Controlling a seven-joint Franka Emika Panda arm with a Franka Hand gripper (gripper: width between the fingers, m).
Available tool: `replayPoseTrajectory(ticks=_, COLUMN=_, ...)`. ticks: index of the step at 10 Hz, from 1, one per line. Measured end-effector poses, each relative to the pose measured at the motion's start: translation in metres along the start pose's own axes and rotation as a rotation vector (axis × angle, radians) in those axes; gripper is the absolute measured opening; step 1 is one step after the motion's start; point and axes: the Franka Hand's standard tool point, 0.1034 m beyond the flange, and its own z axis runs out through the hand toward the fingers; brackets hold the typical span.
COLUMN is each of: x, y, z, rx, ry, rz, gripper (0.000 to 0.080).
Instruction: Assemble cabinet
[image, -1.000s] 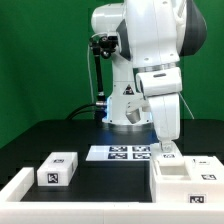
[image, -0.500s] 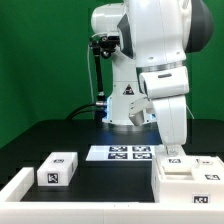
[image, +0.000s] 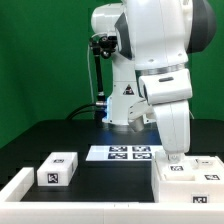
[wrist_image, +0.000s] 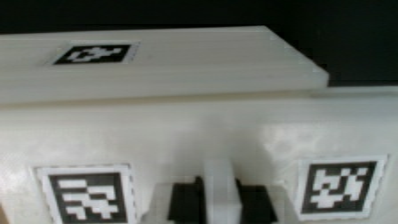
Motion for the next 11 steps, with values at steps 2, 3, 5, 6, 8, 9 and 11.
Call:
replayPoseTrajectory(ticks=2, x=-0.001, y=0.0, z=0.001, rx=0.001, ry=0.001, rz=-0.005, gripper=0.0062)
replayPoseTrajectory(ticks=3, x=-0.002, y=0.005, z=0.001, rx=-0.004, ry=0.005, rz=-0.015, gripper=0.0062)
replayPoseTrajectory(ticks=5, x=0.001, y=0.023, z=-0.001, rx=-0.019, ry=0.016, rz=-0.02, gripper=0.0062)
replayPoseTrajectory(ticks=6, x=0.001, y=0.031, z=-0.001, rx=-0.023, ry=0.021, rz=-0.018, gripper=0.0062)
replayPoseTrajectory(ticks=8, x=0.0, y=0.038, z=-0.001, rx=-0.021, ry=0.026, rz=-0.013, gripper=0.0062)
replayPoseTrajectory(ticks=9, x=0.0, y=0.038, z=-0.001, rx=-0.02, ry=0.026, rz=-0.013, gripper=0.0062)
replayPoseTrajectory(ticks=11, x=-0.001, y=0.038, z=-0.001, rx=-0.021, ry=0.026, rz=-0.029, gripper=0.0062)
